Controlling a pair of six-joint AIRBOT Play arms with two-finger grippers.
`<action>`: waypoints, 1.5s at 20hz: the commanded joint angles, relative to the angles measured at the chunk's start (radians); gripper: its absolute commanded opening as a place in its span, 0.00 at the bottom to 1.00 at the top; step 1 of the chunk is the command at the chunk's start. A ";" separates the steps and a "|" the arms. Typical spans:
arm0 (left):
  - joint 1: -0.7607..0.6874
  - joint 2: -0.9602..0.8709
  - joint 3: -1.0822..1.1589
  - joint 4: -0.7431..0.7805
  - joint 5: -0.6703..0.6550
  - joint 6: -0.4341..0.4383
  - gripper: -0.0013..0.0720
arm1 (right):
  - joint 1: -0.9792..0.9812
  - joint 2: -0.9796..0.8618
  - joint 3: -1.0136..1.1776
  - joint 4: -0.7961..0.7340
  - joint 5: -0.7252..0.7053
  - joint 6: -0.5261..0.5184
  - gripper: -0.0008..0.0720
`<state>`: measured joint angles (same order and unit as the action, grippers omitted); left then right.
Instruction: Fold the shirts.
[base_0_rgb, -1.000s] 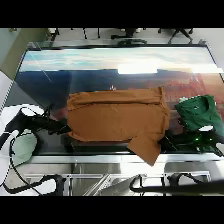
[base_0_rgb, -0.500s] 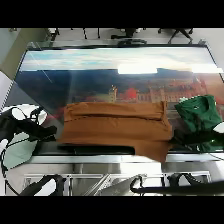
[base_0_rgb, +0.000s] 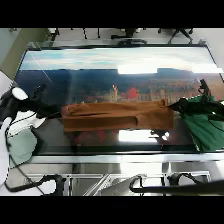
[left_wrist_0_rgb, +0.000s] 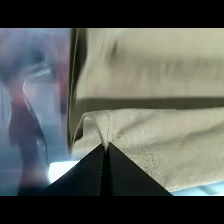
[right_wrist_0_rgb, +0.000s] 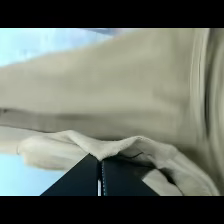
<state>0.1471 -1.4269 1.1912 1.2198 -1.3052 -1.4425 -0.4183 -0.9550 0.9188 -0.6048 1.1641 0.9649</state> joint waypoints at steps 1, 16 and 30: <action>-0.037 -0.208 0.146 -0.016 0.032 0.002 0.04 | 0.042 -0.192 0.036 0.095 -0.092 -0.157 0.05; -0.021 -0.267 0.348 -0.008 -0.224 -0.019 0.95 | -0.010 -0.360 0.181 -0.123 0.015 -0.093 0.92; -0.378 -0.204 0.347 -0.124 0.116 -0.017 0.04 | 0.078 -0.341 0.190 -0.107 0.111 -0.103 0.03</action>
<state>-0.0784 -1.5848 1.5375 1.1061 -1.3476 -1.4616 -0.3393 -1.3460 1.1046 -0.7235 1.2339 0.8619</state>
